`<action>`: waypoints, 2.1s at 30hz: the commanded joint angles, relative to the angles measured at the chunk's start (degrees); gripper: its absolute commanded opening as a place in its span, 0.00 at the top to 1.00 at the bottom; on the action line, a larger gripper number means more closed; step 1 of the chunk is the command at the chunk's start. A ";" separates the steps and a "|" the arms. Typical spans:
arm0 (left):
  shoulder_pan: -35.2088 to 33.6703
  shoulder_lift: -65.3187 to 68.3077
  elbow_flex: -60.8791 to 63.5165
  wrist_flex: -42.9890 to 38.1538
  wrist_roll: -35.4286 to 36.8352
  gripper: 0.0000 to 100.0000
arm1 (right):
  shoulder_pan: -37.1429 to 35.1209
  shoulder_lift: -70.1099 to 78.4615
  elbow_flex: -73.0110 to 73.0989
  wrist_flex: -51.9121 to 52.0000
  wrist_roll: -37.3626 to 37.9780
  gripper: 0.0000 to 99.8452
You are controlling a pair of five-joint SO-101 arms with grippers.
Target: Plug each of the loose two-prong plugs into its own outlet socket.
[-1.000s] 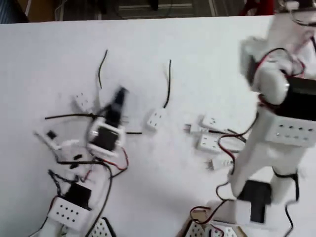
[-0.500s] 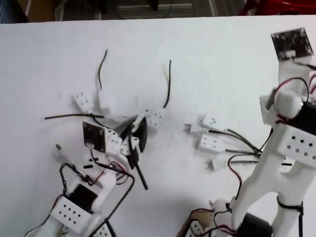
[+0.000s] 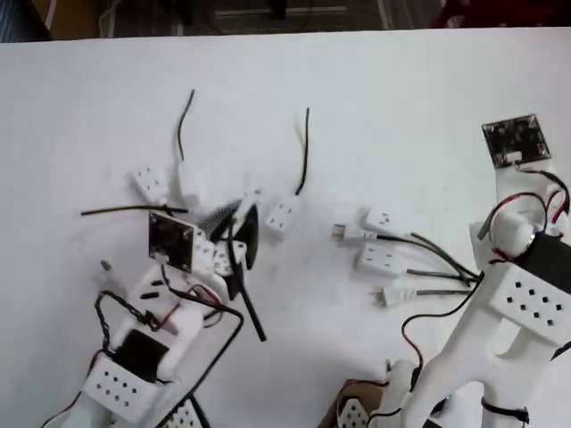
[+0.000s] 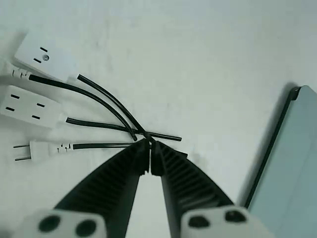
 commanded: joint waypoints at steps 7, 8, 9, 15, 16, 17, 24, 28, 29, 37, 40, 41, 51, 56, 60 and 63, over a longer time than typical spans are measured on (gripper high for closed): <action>-5.85 17.89 -20.22 8.44 -2.81 0.98 | -3.03 -2.95 3.43 -1.27 -0.18 0.98; -7.69 22.29 -23.21 9.41 -2.64 0.98 | -4.35 -2.95 3.52 -1.10 -0.18 0.98; -9.54 26.42 -26.37 11.52 -1.58 0.98 | -5.93 -2.95 3.52 -1.10 -0.26 0.98; -16.31 43.38 -42.90 30.86 7.56 0.98 | -19.30 -2.86 3.08 -0.57 -14.68 0.90; -17.27 44.79 -44.66 33.41 8.09 0.98 | -22.29 -2.86 3.08 -0.48 -18.20 0.85; -18.15 45.85 -45.80 35.25 8.18 0.98 | -25.36 -2.77 3.08 -0.57 -22.15 0.81; -28.88 47.25 -43.96 36.66 10.73 0.98 | -47.69 5.58 2.81 -7.96 -42.99 0.67; -36.18 47.25 -40.44 32.26 12.75 0.98 | -51.47 16.75 -2.73 -13.49 -49.41 0.67; -37.76 47.34 -39.03 30.15 13.63 0.98 | -51.74 19.47 -4.66 -14.02 -51.43 0.67; -40.84 47.25 -31.38 18.37 15.47 0.98 | -51.91 37.41 -13.27 -20.18 -72.09 0.67; -40.75 47.25 -29.80 15.47 15.47 0.98 | -52.35 40.75 -14.15 -22.02 -77.10 0.67; -40.75 47.25 -29.45 14.77 15.47 0.98 | -52.62 41.45 -14.24 -22.81 -77.71 0.67; -40.66 47.60 -29.19 13.54 15.47 0.98 | -58.95 48.75 -13.80 -33.36 -78.15 0.68; -40.66 47.60 -29.19 13.54 15.38 0.98 | -57.54 55.08 -14.24 -37.41 -78.15 0.80; -40.66 47.69 -29.19 13.54 15.30 0.98 | -56.92 55.25 -14.24 -37.14 -78.15 0.90; -40.66 47.69 -29.10 13.54 15.30 0.98 | -56.92 55.69 -13.89 -36.97 -78.07 0.93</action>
